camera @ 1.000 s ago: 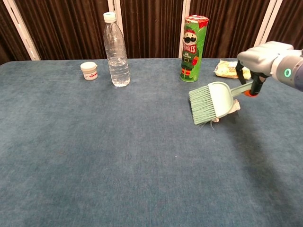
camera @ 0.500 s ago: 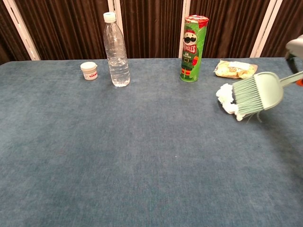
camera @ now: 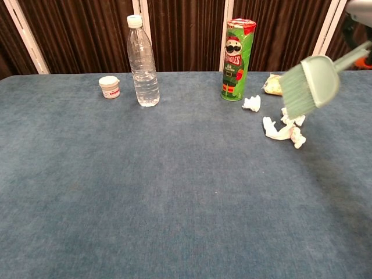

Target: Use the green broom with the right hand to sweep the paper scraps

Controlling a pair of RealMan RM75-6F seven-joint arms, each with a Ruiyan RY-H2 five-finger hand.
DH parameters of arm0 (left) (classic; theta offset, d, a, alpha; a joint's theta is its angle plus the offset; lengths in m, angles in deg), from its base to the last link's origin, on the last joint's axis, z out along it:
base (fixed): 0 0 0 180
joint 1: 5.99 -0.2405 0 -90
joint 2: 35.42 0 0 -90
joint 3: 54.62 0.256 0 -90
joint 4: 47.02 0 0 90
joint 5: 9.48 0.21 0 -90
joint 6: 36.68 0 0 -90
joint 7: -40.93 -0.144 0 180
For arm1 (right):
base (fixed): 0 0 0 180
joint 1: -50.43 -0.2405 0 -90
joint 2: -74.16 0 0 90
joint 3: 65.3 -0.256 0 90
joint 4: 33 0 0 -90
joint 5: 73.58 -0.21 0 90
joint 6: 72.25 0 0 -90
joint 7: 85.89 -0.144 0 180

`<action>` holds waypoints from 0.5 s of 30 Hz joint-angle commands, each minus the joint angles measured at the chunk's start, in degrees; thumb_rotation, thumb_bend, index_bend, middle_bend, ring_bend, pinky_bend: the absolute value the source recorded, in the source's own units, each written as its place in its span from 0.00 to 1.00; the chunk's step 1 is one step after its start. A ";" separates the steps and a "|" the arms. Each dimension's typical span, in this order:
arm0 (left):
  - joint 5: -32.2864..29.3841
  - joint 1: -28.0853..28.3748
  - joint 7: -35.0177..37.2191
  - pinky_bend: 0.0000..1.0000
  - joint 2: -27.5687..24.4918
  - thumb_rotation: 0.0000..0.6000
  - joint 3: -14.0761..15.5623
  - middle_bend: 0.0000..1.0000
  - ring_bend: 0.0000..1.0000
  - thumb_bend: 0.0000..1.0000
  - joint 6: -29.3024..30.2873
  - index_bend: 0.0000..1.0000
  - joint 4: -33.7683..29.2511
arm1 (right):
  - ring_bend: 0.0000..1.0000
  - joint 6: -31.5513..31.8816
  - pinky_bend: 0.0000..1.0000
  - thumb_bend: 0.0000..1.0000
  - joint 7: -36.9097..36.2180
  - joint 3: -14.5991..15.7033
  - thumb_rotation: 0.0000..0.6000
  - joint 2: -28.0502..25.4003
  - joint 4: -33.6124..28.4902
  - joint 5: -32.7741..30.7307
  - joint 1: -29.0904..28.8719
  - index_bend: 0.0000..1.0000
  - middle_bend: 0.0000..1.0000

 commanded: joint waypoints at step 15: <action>-0.93 0.39 1.67 0.03 -0.55 1.00 0.11 0.00 0.00 0.00 -1.39 0.00 0.03 | 1.00 -6.99 0.96 0.67 4.02 -1.61 1.00 13.80 13.49 -10.25 -8.44 0.79 1.00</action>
